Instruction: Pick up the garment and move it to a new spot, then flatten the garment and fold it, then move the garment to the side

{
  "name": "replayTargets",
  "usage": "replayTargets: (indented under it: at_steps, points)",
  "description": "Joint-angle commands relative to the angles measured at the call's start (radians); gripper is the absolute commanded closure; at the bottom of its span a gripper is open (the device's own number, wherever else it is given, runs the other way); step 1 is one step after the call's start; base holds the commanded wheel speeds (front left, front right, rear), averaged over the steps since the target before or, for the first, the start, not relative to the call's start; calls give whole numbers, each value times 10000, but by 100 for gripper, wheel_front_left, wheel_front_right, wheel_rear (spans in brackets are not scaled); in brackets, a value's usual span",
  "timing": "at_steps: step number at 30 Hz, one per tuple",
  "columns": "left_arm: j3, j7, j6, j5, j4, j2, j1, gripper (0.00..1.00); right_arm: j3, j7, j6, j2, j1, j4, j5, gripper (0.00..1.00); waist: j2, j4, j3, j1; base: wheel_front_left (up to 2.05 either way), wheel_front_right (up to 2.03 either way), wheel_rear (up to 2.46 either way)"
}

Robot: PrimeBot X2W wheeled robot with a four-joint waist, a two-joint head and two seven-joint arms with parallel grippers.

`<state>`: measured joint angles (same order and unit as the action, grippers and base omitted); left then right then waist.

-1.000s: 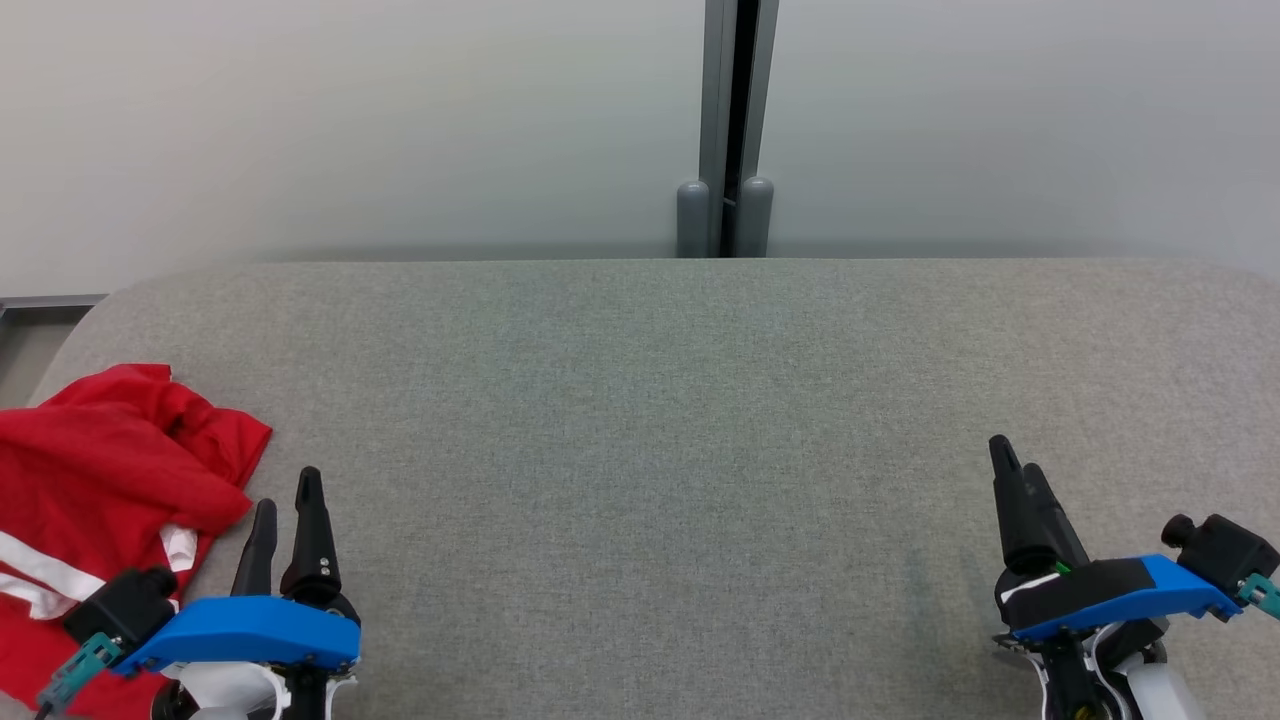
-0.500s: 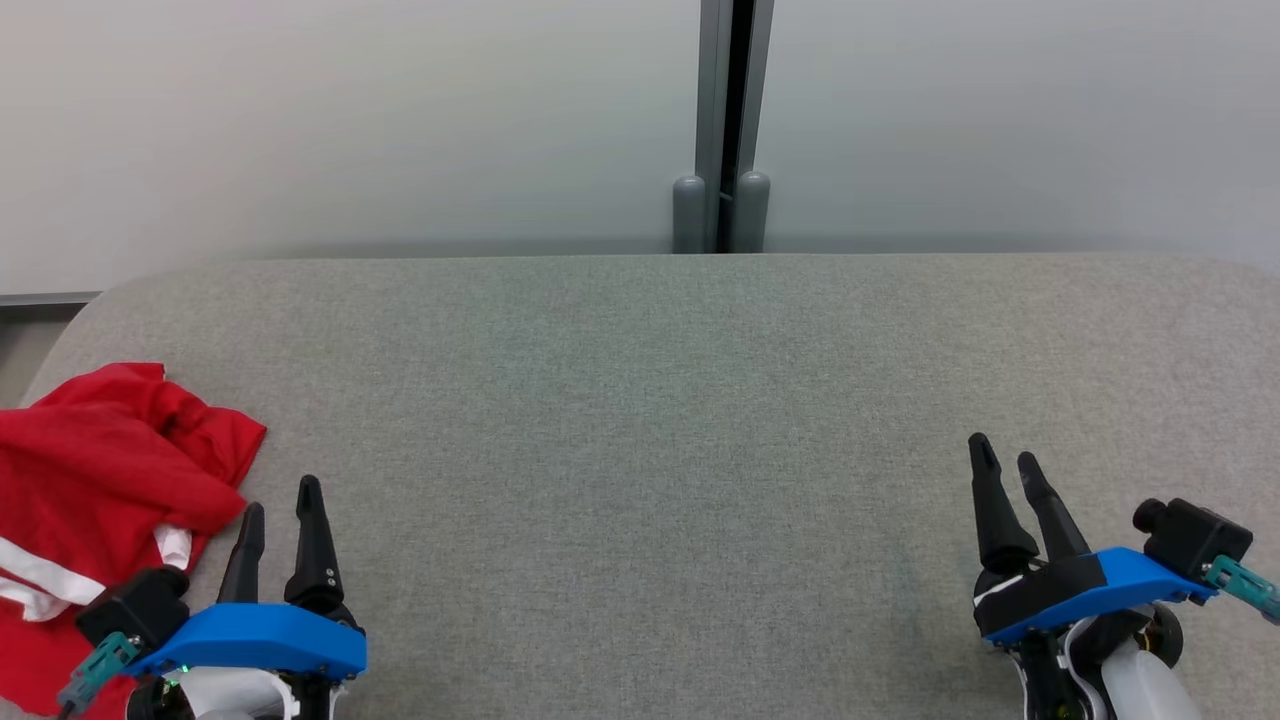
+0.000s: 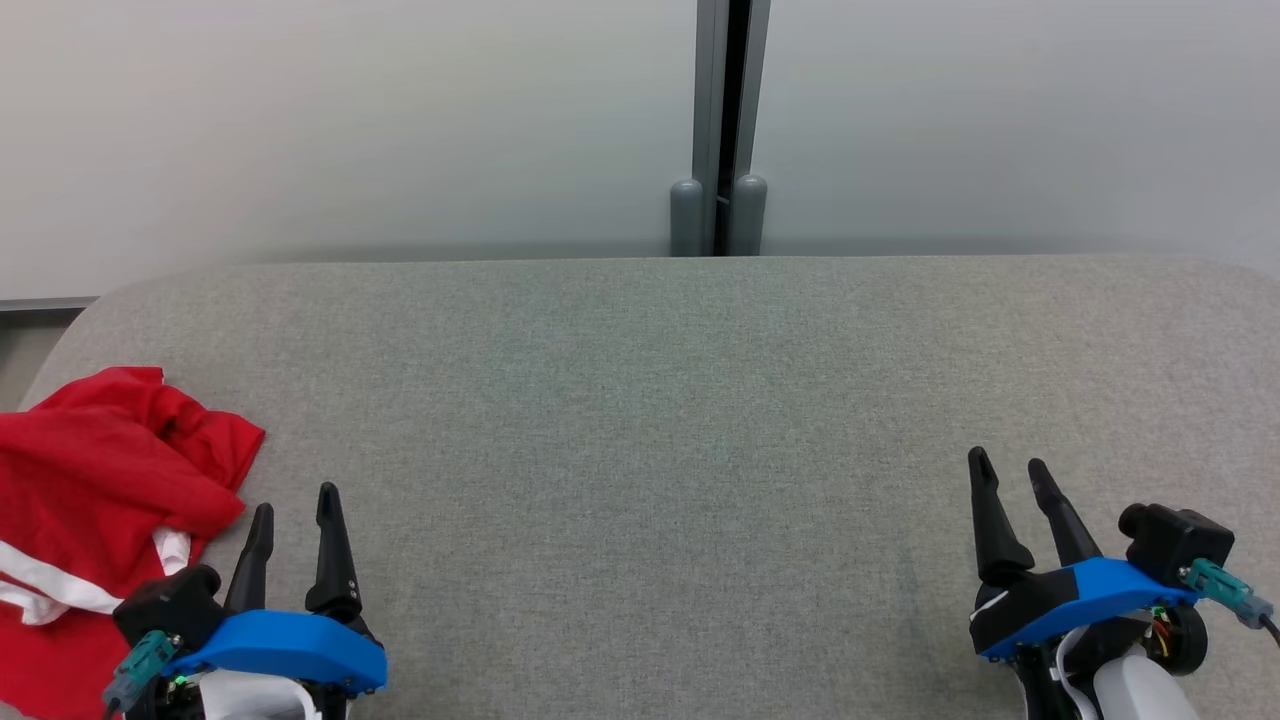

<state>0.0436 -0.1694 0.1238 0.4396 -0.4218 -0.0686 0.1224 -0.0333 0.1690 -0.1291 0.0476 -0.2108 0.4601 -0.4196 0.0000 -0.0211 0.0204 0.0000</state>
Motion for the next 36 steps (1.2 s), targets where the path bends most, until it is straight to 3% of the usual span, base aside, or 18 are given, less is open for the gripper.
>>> replayTargets:
  at_steps: [1,21,26,36]
  points:
    - [-49,-90,13,-283,-12,-44,28,0,11,93,-18,21,-75,-7,226,0,0,-5,-3,0,0,0,0]
    - [-66,-531,-305,-2190,-823,17,-75,0,86,544,-20,37,-208,725,2255,0,0,-57,-16,0,0,0,0]
    - [48,-635,-523,-2517,-602,61,-172,0,-42,643,-21,39,-2,376,2711,0,0,-68,-36,0,0,0,0]
    - [47,-804,-450,-3040,-480,126,-391,0,-293,797,-16,42,321,-75,3301,0,0,-95,-71,0,0,0,0]
